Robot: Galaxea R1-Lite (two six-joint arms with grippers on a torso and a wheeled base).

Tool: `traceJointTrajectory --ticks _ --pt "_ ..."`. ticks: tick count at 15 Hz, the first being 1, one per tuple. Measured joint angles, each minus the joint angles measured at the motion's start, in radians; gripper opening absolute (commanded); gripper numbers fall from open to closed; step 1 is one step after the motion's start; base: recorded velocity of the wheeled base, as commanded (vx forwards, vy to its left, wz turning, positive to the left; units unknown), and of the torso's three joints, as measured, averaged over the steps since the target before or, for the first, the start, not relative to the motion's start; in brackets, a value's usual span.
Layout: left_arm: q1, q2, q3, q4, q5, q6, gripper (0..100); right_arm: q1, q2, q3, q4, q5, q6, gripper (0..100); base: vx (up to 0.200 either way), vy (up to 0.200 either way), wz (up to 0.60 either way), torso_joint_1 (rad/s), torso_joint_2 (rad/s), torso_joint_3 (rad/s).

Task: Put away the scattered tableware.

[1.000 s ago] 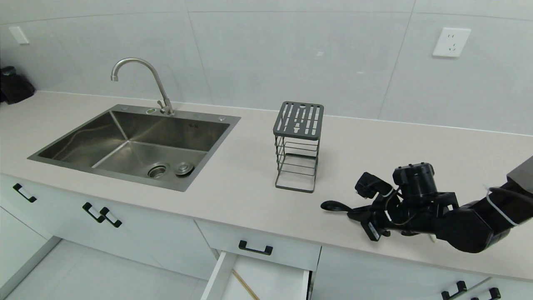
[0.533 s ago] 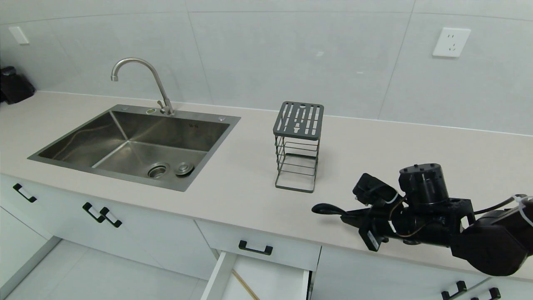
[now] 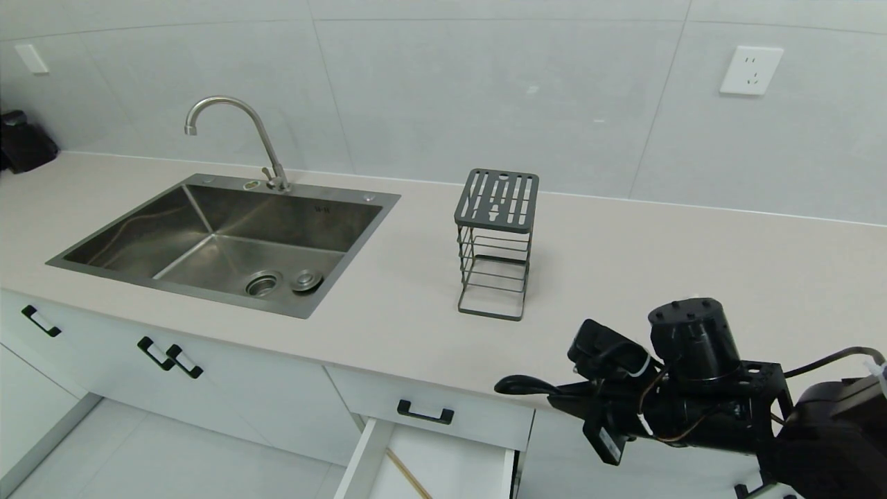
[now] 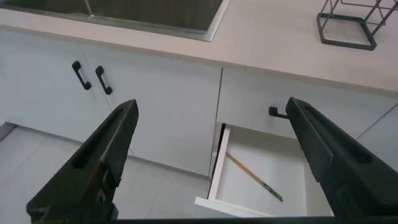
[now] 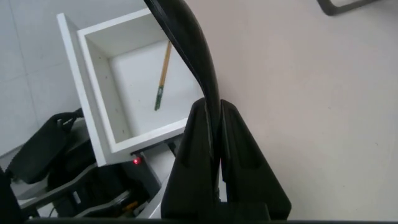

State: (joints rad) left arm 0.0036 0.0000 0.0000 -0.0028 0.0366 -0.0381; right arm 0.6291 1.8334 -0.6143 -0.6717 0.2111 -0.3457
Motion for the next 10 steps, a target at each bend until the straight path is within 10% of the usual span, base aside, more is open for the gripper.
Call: traceJointTrajectory --ticks 10 --pt "0.0 0.0 0.0 0.0 0.0 0.0 100 0.228 0.005 -0.091 -0.007 -0.002 0.249 0 0.0 0.0 0.0 0.0 0.0 0.0"
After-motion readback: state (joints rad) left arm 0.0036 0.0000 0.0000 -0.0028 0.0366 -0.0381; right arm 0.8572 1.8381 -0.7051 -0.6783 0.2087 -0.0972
